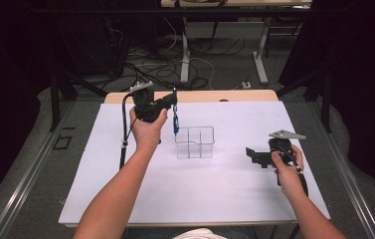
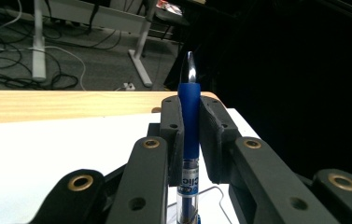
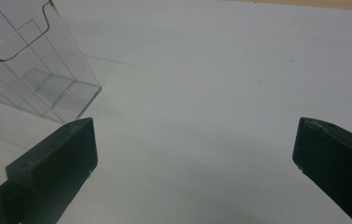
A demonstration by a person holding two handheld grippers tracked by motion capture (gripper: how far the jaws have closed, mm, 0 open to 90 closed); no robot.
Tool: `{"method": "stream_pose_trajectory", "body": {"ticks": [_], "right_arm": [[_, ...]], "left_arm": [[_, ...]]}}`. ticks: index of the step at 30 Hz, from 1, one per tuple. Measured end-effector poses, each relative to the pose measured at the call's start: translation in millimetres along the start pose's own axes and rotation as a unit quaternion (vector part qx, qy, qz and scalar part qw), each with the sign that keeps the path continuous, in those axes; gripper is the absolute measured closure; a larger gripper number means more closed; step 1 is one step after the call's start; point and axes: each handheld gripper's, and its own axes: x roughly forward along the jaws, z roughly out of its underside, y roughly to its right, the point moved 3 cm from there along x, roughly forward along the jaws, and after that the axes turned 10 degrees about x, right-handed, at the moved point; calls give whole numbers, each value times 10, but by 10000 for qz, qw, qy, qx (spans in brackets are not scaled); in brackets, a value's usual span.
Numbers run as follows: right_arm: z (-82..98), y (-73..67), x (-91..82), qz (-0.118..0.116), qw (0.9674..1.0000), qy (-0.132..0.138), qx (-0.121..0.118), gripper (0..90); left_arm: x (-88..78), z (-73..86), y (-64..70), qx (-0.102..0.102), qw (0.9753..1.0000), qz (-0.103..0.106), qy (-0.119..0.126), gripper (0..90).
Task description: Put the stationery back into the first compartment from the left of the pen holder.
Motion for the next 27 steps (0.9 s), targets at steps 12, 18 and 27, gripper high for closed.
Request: {"method": "stream_pose_trajectory", "body": {"ticks": [12, 18, 27], "right_arm": [[6, -5, -4, 25, 10000, -7, -4, 0], [12, -11, 2, 36, 10000, -22, -42, 0], [13, -12, -1, 32, 10000, -25, -28, 0]], "left_arm": [[97, 78, 12, 116, 9999, 16, -20, 804], [173, 159, -52, 78, 9999, -88, -2, 804], [301, 341, -125, 9, 9998, -194, -110, 804]]}}
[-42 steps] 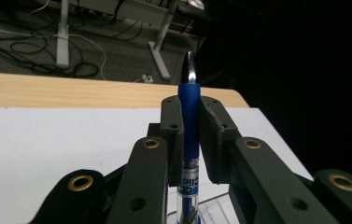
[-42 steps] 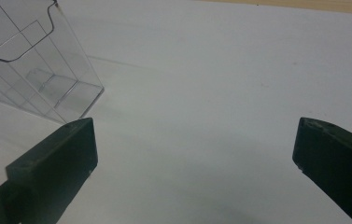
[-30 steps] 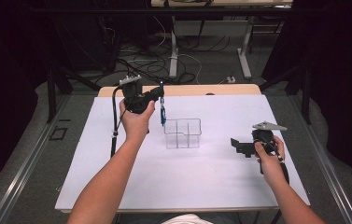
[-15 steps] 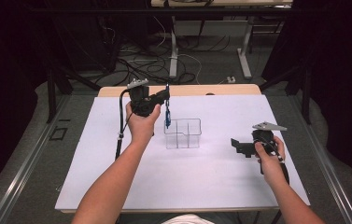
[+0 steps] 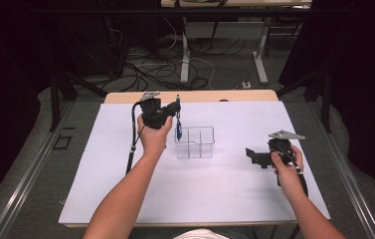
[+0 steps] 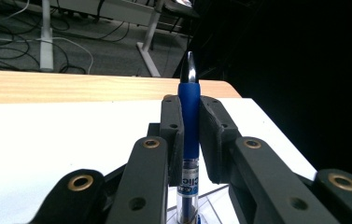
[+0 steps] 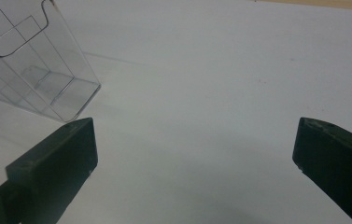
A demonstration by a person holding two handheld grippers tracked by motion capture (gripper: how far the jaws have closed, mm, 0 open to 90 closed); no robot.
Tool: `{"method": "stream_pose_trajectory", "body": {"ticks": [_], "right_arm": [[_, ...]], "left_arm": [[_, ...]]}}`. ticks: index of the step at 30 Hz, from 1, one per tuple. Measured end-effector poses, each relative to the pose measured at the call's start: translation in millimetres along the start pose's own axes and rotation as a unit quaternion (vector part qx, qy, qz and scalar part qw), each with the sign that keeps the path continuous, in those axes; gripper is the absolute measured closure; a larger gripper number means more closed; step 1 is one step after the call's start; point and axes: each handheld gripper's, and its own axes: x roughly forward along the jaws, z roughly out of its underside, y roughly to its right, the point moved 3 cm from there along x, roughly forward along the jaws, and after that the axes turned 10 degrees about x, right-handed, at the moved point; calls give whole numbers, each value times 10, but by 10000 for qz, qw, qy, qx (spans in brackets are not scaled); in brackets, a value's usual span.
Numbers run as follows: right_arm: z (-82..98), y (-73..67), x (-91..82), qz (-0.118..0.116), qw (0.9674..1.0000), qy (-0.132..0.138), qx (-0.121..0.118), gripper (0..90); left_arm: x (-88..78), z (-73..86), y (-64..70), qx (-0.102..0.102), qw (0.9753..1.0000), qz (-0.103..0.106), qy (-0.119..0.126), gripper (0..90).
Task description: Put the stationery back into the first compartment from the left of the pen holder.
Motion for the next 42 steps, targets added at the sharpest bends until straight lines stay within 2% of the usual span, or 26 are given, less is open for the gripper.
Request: {"method": "stream_pose_trajectory", "body": {"ticks": [8, 20, 27, 31, 35, 37, 42], "right_arm": [[4, -14, 8, -14, 10000, -10, -12, 0], [5, -14, 7, -24, 10000, -11, -14, 0], [8, -15, 9, -15, 10000, -25, -4, 0], [7, -9, 11, -17, 10000, -22, -24, 0], [11, -13, 14, -31, 10000, -44, -20, 0], [9, -10, 17, -28, 10000, -31, -57, 0], [11, -17, 16, -19, 10000, -36, -51, 0]], "left_arm": [[58, 107, 3, -25, 10000, -25, -21, 804], [96, 215, 21, 89, 9999, -111, -75, 803], [124, 268, 43, 105, 9998, -100, -138, 801], [118, 292, 52, 96, 9998, -25, -179, 796], [74, 297, 50, 45, 9997, 117, -211, 730], [36, 287, 48, 45, 9997, 115, -195, 701], [-93, 253, -14, -65, 9995, 245, -196, 604]]}}
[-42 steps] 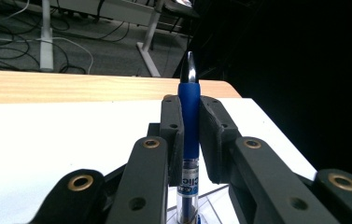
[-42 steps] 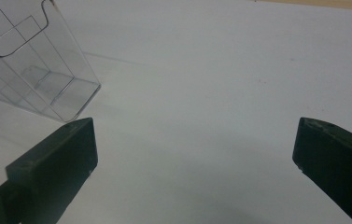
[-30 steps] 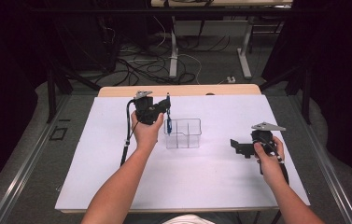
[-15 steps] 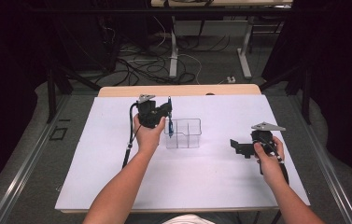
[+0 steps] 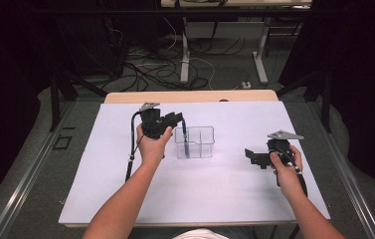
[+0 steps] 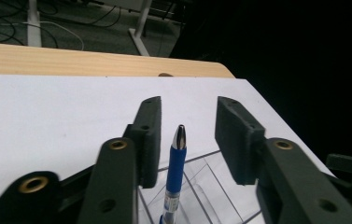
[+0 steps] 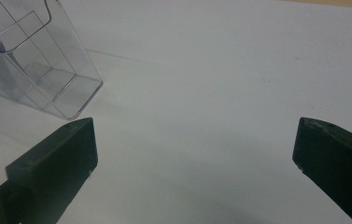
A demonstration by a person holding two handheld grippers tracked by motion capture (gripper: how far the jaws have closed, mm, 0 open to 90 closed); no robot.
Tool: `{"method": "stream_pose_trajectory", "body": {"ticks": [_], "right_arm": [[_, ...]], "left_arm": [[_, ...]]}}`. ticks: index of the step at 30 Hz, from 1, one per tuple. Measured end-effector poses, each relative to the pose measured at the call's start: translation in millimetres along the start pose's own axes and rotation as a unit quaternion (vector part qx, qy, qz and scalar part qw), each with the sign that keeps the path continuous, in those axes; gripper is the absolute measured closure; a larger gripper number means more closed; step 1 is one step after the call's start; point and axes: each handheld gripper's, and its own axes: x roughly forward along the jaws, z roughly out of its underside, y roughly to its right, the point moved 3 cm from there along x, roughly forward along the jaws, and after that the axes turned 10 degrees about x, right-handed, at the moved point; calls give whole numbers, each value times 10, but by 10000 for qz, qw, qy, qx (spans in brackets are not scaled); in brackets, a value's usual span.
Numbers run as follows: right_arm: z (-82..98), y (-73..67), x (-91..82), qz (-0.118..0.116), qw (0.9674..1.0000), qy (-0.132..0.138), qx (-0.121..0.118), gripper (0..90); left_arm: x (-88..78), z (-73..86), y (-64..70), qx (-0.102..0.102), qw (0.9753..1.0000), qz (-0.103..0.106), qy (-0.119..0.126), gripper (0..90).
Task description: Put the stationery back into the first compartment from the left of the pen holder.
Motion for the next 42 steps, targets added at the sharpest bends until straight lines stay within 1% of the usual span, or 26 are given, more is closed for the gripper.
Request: {"method": "stream_pose_trajectory", "body": {"ticks": [4, 6, 7, 9, 11, 13, 15, 16, 19, 21, 22, 24, 27, 29, 30, 31, 33, 34, 35, 39, 42], "right_arm": [[1, -1, 3, -1, 10000, -2, -11, 0], [1, -3, 2, -2, 10000, -1, -9, 0], [0, -3, 1, 7, 10000, -2, -15, 0], [-1, -5, -2, 3, 10000, 1, -4, 0], [-2, -2, -4, 12, 10000, 6, 2, 0], [-2, -1, -4, 19, 10000, 6, 4, 0], [-3, -1, -5, 26, 10000, 7, -12, 0], [-3, -2, -4, 26, 10000, 8, -18, 0], [-1, -8, -2, 20, 10000, -1, -19, 0], [-2, -7, -1, 21, 10000, 9, -42, 0], [-2, -7, -3, 20, 10000, 9, -42, 0], [-3, -5, -5, 27, 10000, 14, -45, 0], [-4, -1, -6, 31, 10000, 19, -53, 0], [-4, -10, -8, 22, 10000, 13, -24, 0], [-5, -11, -10, 31, 10000, 20, -30, 0], [-6, -11, -11, 31, 10000, 23, -34, 0], [-5, -13, -12, 40, 10000, 20, -17, 0], [-5, -13, -13, 41, 10000, 27, -19, 0], [-7, -11, -15, 26, 10000, 27, -27, 0], [-8, -8, -18, 43, 10000, 37, -28, 0], [-9, -4, -19, 53, 10000, 41, -33, 0]], "left_arm": [[-109, -14, -82, -47, 10000, -21, 41, 541], [-163, -13, -132, -28, 10000, -44, -2, 503], [-188, -8, -156, 0, 10000, -76, 47, 479], [-224, -1, -192, 79, 9999, -101, 6, 426], [-281, 7, -231, 173, 9997, -158, -99, 388], [-338, 9, -266, 307, 9991, -273, -77, 357], [-387, 3, -289, 351, 9989, -294, -57, 338], [-415, -3, -303, 405, 9987, -313, -49, 328], [-499, -24, -333, 511, 9981, -337, 38, 291], [-545, -33, -343, 631, 9974, -346, 71, 266], [-576, -38, -347, 725, 9967, -360, 103, 249], [-624, -41, -347, 724, 9968, -307, 108, 243], [-710, -36, -350, 821, 9961, -282, 149, 235], [-762, -29, -371, 933, 9950, -332, 142, 194], [-785, -23, -372, 932, 9949, -360, 156, 177], [-820, -18, -384, 997, 9941, -406, 162, 160], [-870, -7, -397, 1021, 9935, -473, 180, 146], [-905, 0, -413, 1059, 9928, -529, 188, 124], [-928, 6, -421, 1065, 9927, -541, 187, 99], [-1039, 55, -474, 953, 9937, -573, 167, 19], [-1128, 101, -528, 916, 9936, -643, 152, 1]]}}
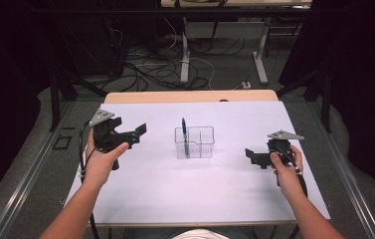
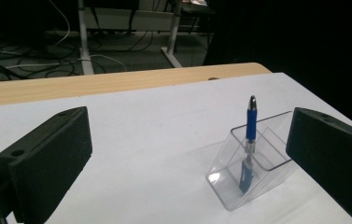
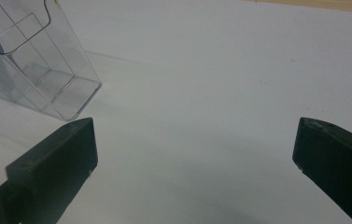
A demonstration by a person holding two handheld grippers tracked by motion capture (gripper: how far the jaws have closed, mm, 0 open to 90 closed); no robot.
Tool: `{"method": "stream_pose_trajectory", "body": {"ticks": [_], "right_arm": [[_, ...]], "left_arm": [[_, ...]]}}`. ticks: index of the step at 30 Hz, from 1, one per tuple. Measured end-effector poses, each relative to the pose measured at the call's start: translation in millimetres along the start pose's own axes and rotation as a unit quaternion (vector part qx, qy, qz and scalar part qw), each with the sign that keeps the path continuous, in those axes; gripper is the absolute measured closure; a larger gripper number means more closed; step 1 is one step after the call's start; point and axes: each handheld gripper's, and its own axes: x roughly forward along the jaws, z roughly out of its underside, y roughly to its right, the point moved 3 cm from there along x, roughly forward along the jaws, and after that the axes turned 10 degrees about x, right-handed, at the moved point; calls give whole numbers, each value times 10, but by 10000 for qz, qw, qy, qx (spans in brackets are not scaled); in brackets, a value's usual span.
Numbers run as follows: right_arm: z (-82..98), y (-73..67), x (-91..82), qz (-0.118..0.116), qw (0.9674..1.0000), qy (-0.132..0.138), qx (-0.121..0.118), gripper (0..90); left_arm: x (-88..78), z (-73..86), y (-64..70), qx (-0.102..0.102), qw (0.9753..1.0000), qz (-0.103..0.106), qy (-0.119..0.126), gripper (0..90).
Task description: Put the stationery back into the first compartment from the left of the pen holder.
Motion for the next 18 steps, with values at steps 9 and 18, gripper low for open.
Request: {"method": "stream_pose_trajectory", "body": {"ticks": [9, 18], "right_arm": [[-4, 6, -4, 9, 10000, 12, 5, 0], [-4, 14, -8, 33, 10000, 6, 38, 0]], "left_arm": [[-244, 230, -163, -208, 9997, -102, 57, 1], [-358, 535, -311, -255, 9989, -384, -66, 1]]}}
